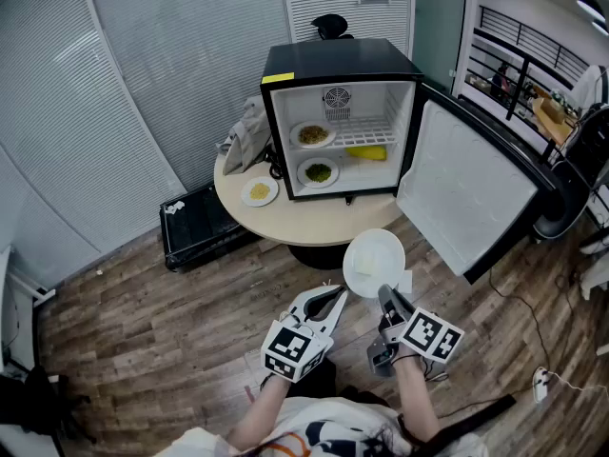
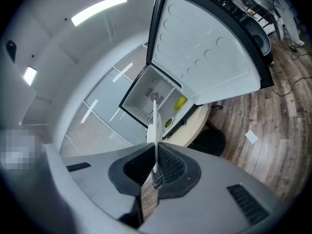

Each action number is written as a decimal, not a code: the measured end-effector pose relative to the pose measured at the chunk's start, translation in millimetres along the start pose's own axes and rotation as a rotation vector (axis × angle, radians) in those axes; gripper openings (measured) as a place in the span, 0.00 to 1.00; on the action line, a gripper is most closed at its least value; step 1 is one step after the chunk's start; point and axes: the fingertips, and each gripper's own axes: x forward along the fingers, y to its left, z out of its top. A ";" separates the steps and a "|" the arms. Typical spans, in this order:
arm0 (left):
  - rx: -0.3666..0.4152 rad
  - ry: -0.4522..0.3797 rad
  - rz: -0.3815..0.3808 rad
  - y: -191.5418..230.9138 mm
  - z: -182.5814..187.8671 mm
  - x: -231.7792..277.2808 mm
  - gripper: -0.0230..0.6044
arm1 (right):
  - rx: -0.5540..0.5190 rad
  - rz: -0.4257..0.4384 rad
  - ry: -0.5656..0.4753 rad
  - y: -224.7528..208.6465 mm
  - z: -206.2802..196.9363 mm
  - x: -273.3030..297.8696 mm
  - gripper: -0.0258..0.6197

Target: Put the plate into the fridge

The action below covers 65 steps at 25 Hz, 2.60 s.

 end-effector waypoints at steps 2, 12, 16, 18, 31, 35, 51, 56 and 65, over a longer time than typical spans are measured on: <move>0.002 0.003 -0.003 -2.3 -0.7 0.9 0.06 | 0.004 0.003 -0.001 0.5 1.0 -0.6 0.08; -0.003 0.019 0.004 -3.2 -5.3 -2.0 0.06 | 0.046 0.020 0.003 -0.1 -2.5 2.1 0.08; -0.011 0.023 0.008 -0.9 -8.1 -4.1 0.06 | 0.057 0.020 0.007 -1.6 -5.1 3.9 0.08; -0.017 0.026 0.011 0.0 -9.7 -4.2 0.06 | 0.063 0.017 0.011 -3.6 -6.2 4.6 0.08; -0.051 0.029 0.027 36.8 -14.2 12.6 0.06 | 0.093 -0.009 0.035 -14.9 -0.3 35.1 0.08; -0.049 0.031 0.014 56.2 -9.8 27.0 0.06 | 0.097 -0.016 0.023 -14.1 11.9 52.9 0.08; -0.039 0.025 -0.070 166.1 4.7 66.0 0.06 | 0.129 -0.078 -0.029 5.7 29.0 148.1 0.08; -0.050 0.018 -0.126 189.9 3.2 69.8 0.06 | 0.131 -0.106 -0.062 12.1 30.7 169.5 0.08; -0.088 0.022 -0.192 203.8 -5.9 74.3 0.06 | 0.123 -0.187 -0.091 9.8 37.0 174.3 0.08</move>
